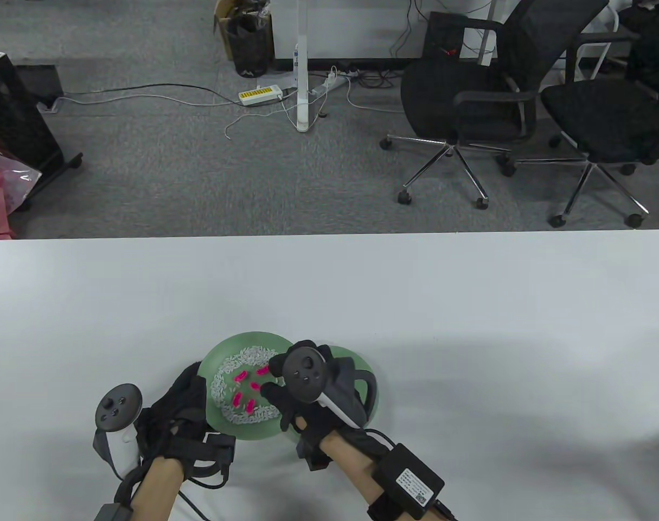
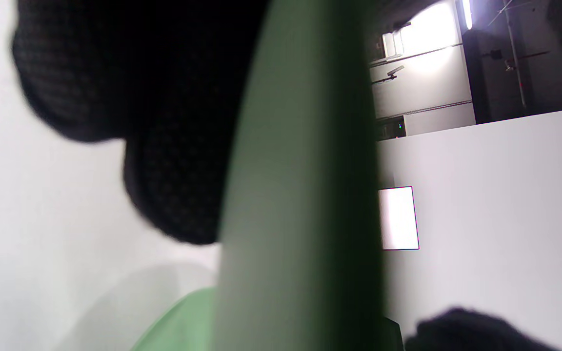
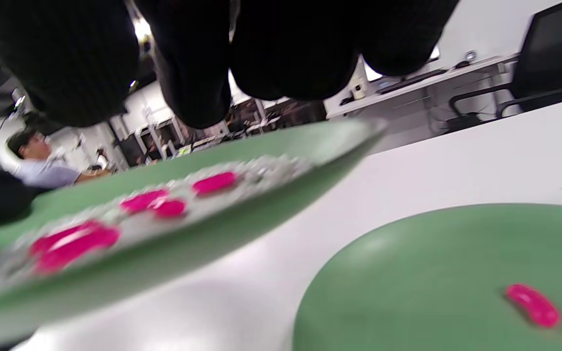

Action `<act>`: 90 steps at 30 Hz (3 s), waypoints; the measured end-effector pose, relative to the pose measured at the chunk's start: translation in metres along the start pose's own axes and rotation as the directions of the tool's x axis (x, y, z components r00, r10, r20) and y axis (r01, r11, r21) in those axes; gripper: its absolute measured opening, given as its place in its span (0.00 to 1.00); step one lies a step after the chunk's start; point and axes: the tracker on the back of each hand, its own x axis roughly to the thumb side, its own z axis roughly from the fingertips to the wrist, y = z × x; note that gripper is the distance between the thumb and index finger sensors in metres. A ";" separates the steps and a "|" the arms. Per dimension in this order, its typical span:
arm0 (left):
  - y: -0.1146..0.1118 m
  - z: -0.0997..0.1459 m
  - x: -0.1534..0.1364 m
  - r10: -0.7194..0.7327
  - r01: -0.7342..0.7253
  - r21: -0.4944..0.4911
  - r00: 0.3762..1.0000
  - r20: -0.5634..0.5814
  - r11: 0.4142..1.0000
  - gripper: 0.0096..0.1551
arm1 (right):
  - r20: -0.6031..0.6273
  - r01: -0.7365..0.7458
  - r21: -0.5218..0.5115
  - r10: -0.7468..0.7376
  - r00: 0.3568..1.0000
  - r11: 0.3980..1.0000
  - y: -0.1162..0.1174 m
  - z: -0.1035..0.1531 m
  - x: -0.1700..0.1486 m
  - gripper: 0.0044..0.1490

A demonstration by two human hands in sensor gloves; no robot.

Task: Pick gummy candy with hand pinch into plate

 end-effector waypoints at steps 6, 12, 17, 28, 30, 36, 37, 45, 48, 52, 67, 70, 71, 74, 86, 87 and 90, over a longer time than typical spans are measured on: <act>0.000 0.000 -0.001 0.001 -0.001 0.000 1.000 -0.001 1.000 0.36 | 0.036 -0.088 0.038 0.086 0.996 0.995 0.015 -0.001 0.019 0.32; 0.001 0.002 0.003 -0.008 0.008 -0.003 1.000 0.000 1.000 0.36 | 0.061 -0.129 0.015 0.128 0.990 0.992 0.023 0.001 0.024 0.32; 0.000 0.002 0.002 -0.018 0.018 -0.006 1.000 0.001 1.000 0.36 | 0.076 -0.110 0.033 0.108 0.991 0.993 0.027 0.001 0.024 0.30; 0.000 0.001 0.001 -0.018 0.018 -0.004 1.000 -0.001 1.000 0.36 | 0.059 -0.013 0.048 0.010 0.998 0.999 0.026 -0.001 0.010 0.24; 0.000 0.000 0.000 -0.019 0.019 -0.003 1.000 -0.004 1.000 0.36 | 0.042 0.030 0.055 -0.032 0.999 0.998 0.021 -0.002 0.003 0.24; 0.003 -0.001 -0.002 -0.013 0.013 0.007 1.000 -0.012 1.000 0.36 | -0.088 0.221 -0.017 -0.221 0.971 0.975 -0.011 -0.012 -0.045 0.24; 0.003 0.000 -0.002 -0.007 0.007 0.011 1.000 -0.013 1.000 0.36 | -0.119 0.246 -0.041 -0.249 0.961 0.968 -0.017 -0.014 -0.059 0.24; 0.006 -0.002 -0.002 0.016 -0.015 0.018 1.000 -0.022 1.000 0.36 | -0.294 0.171 0.038 -0.152 0.943 0.985 -0.014 -0.027 -0.139 0.24; 0.005 -0.003 -0.002 0.017 -0.016 0.017 1.000 -0.023 1.000 0.36 | -0.307 0.069 0.104 -0.034 0.951 0.992 0.000 -0.028 -0.153 0.23; 0.005 -0.003 -0.003 0.013 -0.013 0.017 1.000 -0.026 1.000 0.36 | -0.288 -0.035 0.156 0.079 0.954 0.987 0.011 -0.030 -0.156 0.23; 0.005 -0.005 -0.004 0.008 -0.007 0.013 0.999 -0.035 1.000 0.36 | -0.206 -0.282 0.160 0.311 0.928 0.946 0.034 -0.028 -0.142 0.25; 0.005 -0.005 -0.004 0.012 -0.012 0.014 0.999 -0.035 1.000 0.36 | -0.220 -0.281 0.104 0.297 0.929 0.954 0.028 -0.026 -0.139 0.28; 0.005 -0.004 -0.004 0.012 -0.011 0.016 0.999 -0.034 1.000 0.36 | -0.224 -0.264 0.058 0.270 0.936 0.963 0.022 -0.025 -0.135 0.28; 0.005 -0.005 -0.004 0.010 -0.009 0.015 0.999 -0.033 1.000 0.36 | -0.210 -0.172 -0.088 0.150 0.966 0.981 0.006 -0.020 -0.116 0.30; 0.002 -0.004 -0.005 -0.010 0.011 0.012 1.000 -0.019 1.000 0.36 | 0.062 -0.070 -0.044 0.073 0.995 0.997 0.012 -0.018 0.012 0.30; 0.002 -0.003 -0.005 -0.011 0.011 0.012 1.000 -0.020 1.000 0.36 | 0.071 -0.093 -0.024 0.095 0.993 0.995 0.016 -0.018 0.019 0.31; 0.002 -0.004 -0.005 -0.009 0.009 0.014 1.000 -0.021 1.000 0.36 | 0.076 -0.125 -0.006 0.125 0.989 0.992 0.024 -0.019 0.034 0.30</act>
